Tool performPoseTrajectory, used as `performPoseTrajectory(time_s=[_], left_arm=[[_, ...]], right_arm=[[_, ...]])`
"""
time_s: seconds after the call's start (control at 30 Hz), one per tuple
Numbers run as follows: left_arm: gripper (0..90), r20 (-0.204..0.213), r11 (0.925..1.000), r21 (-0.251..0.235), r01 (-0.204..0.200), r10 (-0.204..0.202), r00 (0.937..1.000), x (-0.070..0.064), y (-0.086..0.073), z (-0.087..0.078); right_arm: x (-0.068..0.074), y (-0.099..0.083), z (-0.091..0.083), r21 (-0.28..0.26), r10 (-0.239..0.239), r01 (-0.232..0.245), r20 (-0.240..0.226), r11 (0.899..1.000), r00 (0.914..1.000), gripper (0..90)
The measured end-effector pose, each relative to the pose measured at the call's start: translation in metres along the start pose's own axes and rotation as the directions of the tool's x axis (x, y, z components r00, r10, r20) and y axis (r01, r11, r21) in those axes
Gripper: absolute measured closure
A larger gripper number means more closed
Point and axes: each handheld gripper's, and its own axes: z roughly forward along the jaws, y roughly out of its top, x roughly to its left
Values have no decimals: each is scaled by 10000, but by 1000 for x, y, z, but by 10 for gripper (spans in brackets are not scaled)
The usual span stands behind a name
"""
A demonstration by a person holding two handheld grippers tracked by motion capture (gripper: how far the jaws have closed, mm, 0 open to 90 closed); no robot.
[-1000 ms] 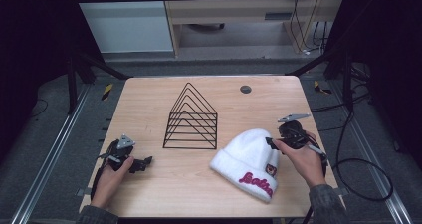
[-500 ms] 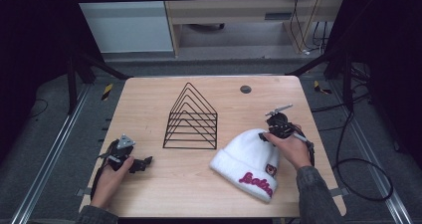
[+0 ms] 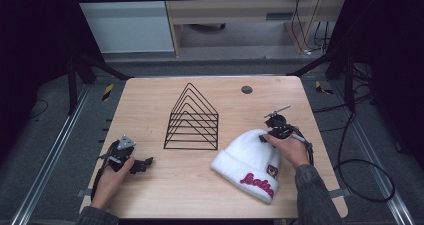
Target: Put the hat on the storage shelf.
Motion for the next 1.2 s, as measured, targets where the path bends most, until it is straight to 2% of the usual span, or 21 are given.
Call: performPoseTrajectory(time_s=[0.07,0.1,0.13,0.2,0.37,0.47,0.53,0.6,0.63,0.67,0.73,0.8,0.83,0.87,0.9,0.93,1.03,1.07,1.1,1.2], left_arm=[[0,0,10000,-1,0,0,10000,0,0,0],[0,-1,10000,-5,-1,1,10000,0,0,0],[0,-1,10000,-4,1,-1,10000,0,0,0],[0,12,10000,21,-4,4,10000,0,0,0],[0,5,10000,3,-3,3,10000,0,0,0],[0,9,10000,3,-3,3,10000,0,0,0],[0,10,10000,4,-3,3,10000,0,0,0],[0,16,10000,0,-6,6,10000,0,0,0],[0,16,10000,1,-6,6,10000,0,0,0],[0,16,10000,1,-6,6,10000,0,0,0],[0,16,10000,-1,-6,6,10000,0,0,0],[0,15,10000,1,-6,6,10000,0,0,0],[0,15,10000,1,-5,5,10000,0,0,0],[0,17,10000,1,-1,1,10000,0,0,0],[0,17,10000,1,-1,1,10000,0,0,0],[0,16,10000,3,-8,8,10000,0,0,0],[0,19,10000,2,-5,5,10000,0,0,0],[0,17,10000,1,-6,6,10000,0,0,0],[0,18,10000,4,-6,6,10000,0,0,0],[0,18,10000,1,-3,3,10000,0,0,0]], right_arm=[[0,0,0,16,-49,49,-36,10000,10000,670],[0,0,1,83,-159,159,-19,9998,9999,720],[0,0,1,83,-159,159,-19,9998,9999,720],[3,0,0,157,-294,295,-37,9994,9996,787],[5,-1,-4,56,-462,462,-88,9989,9989,826],[6,-1,-8,-152,-498,497,-59,9986,9987,830],[10,-1,-19,-467,-531,524,-140,9975,9985,833],[11,-1,-23,-546,-635,627,-141,9965,9979,833],[16,-2,-31,-820,-715,701,-145,9942,9973,834],[16,-2,-31,-820,-715,701,-145,9942,9973,834],[22,-3,-41,-1059,-922,909,-75,9902,9957,835],[29,-3,-52,-1410,-1199,1179,-57,9830,9928,836],[38,-3,-63,-1782,-1585,1561,9,9715,9874,836],[44,-3,-69,-1948,-1804,1782,61,9645,9836,836],[44,-3,-69,-1948,-1804,1782,61,9645,9836,836],[49,-3,-76,-2097,-1994,1970,100,9577,9799,836],[63,-3,-97,-2700,-2453,2420,220,9320,9692,837],[72,-3,-111,-3025,-2679,2639,290,9159,9630,837],[72,-3,-111,-3025,-2679,2639,290,9159,9630,837],[85,-4,-129,-3462,-2999,2929,343,8913,9533,838]])
